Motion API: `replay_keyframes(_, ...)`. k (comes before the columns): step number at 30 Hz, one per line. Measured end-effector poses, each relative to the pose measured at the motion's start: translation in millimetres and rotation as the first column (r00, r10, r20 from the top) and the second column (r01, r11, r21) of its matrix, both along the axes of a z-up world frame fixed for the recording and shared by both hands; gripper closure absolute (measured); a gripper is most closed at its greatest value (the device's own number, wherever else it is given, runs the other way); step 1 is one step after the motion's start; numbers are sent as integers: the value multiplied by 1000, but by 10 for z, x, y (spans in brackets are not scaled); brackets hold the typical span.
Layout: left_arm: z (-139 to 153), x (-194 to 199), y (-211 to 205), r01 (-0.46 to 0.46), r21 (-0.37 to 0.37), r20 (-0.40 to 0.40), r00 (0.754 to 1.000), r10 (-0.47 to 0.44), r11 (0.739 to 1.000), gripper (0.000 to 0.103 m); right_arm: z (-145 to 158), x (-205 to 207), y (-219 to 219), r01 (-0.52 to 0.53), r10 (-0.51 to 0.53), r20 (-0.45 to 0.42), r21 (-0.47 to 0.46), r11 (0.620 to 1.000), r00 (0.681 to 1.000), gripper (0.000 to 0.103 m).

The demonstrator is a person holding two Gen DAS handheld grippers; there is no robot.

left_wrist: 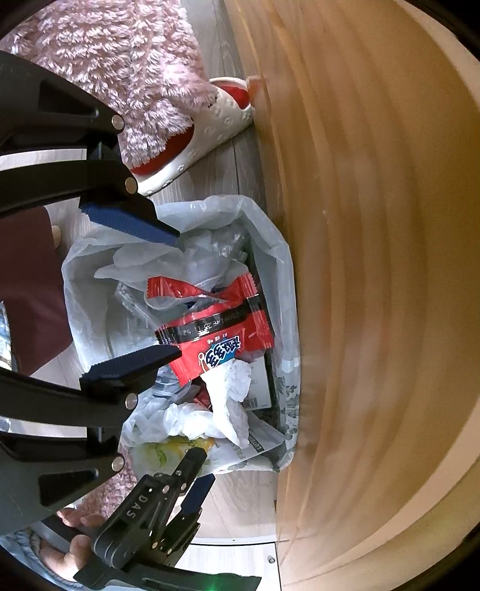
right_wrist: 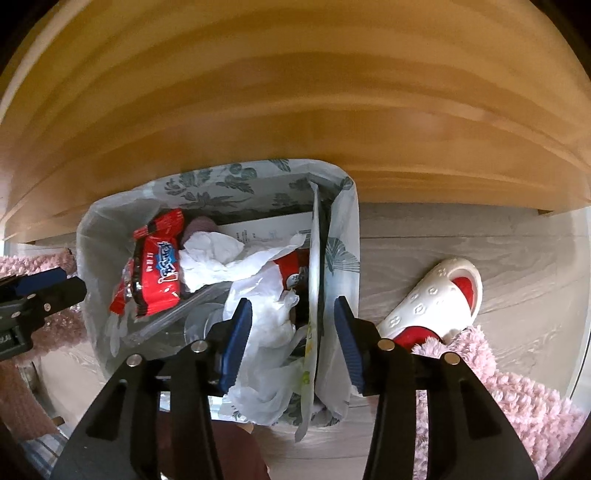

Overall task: Collect trash
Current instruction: 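Open the left tool to drop the red candy wrapper into the bag, then open the right tool to drop the paper packet into the bag, then raise both open tools out of the trash bag back over the bed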

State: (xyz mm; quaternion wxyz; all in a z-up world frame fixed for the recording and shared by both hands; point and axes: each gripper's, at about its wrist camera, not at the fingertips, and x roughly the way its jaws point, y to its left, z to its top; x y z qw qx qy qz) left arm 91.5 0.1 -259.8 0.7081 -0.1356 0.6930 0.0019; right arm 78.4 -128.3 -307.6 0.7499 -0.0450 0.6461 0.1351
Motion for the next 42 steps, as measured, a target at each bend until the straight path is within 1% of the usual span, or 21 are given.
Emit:
replay_keyframes(5, 50, -28, 32, 0, 3, 11, 1000, 0, 1000, 48, 178, -65, 97, -14, 15, 35, -3, 1000, 999, 48)
replay_keyframes(7, 83, -51, 51, -1, 11, 13, 1000, 1, 1000, 45, 210, -78, 90, -16, 16, 49, -1, 1000, 999, 43)
replay_keyframes(8, 96, -56, 56, -1, 17, 14, 1000, 1, 1000, 41, 231, -88, 86, -16, 16, 54, 0, 1000, 998, 42)
replay_keyframes(9, 114, -67, 66, -2, 21, 22, 1000, 1, 1000, 40, 254, -101, 87, -15, 15, 59, 4, 1000, 998, 41)
replay_keyframes(11, 148, -84, 83, -2, 19, 33, 999, 1, 1000, 39, 271, -120, 52, -14, 13, 67, 11, 1000, 998, 35)
replay_keyframes(12, 167, -94, 92, -1, 19, 38, 999, 1, 1000, 35, 287, -127, 44, -13, 12, 73, 12, 1000, 997, 33)
replay_keyframes(14, 210, -118, 109, -2, 27, 57, 998, 1, 1000, 32, 319, -142, 35, -10, 9, 84, 14, 1000, 996, 21)
replay_keyframes(15, 234, -129, 112, -1, 34, 68, 998, -2, 999, 31, 350, -152, 30, -7, 6, 94, 14, 1000, 996, 18)
replay_keyframes(16, 263, -140, 117, 2, 36, 79, 997, -4, 999, 30, 372, -159, 29, -6, 4, 102, 14, 1000, 995, 16)
replay_keyframes(18, 317, -162, 122, 4, 40, 102, 995, -8, 999, 24, 419, -174, 6, 1, -2, 123, 12, 1000, 992, 14)
replay_keyframes(20, 379, -183, 120, 12, 45, 130, 991, -18, 999, 24, 458, -185, -25, 8, -10, 143, 16, 1000, 990, 10)
replay_keyframes(23, 474, -221, 91, 31, 53, 176, 984, -40, 998, 24, 516, -189, -51, 15, -18, 165, 16, 1000, 986, 9)
replay_keyframes(26, 555, -253, 70, 34, 62, 210, 977, -46, 998, 19, 592, -206, -48, 17, -19, 182, 15, 1000, 983, 9)
replay_keyframes(29, 642, -300, 60, 38, 78, 245, 968, -56, 996, 18, 690, -218, -55, 19, -23, 200, 21, 1000, 979, 9)
replay_keyframes(31, 703, -330, 55, 37, 83, 266, 962, -58, 996, 14, 753, -232, -67, 22, -27, 217, 27, 999, 976, 9)
replay_keyframes(34, 789, -366, 44, 35, 78, 304, 951, -57, 996, 12, 865, -274, -89, 25, -33, 249, 34, 999, 968, 9)
replay_keyframes(36, 851, -386, 46, 31, 72, 326, 944, -53, 997, 8, 936, -304, -94, 27, -37, 273, 41, 999, 961, 9)
replay_keyframes(39, 979, -428, 58, 24, 55, 373, 927, -43, 998, 8, 1047, -343, -112, 27, -41, 304, 48, 998, 952, 9)
replay_keyframes(42, 1139, -483, 68, 16, 43, 434, 900, -33, 999, 8, 1182, -387, -138, 27, -46, 351, 59, 998, 935, 9)
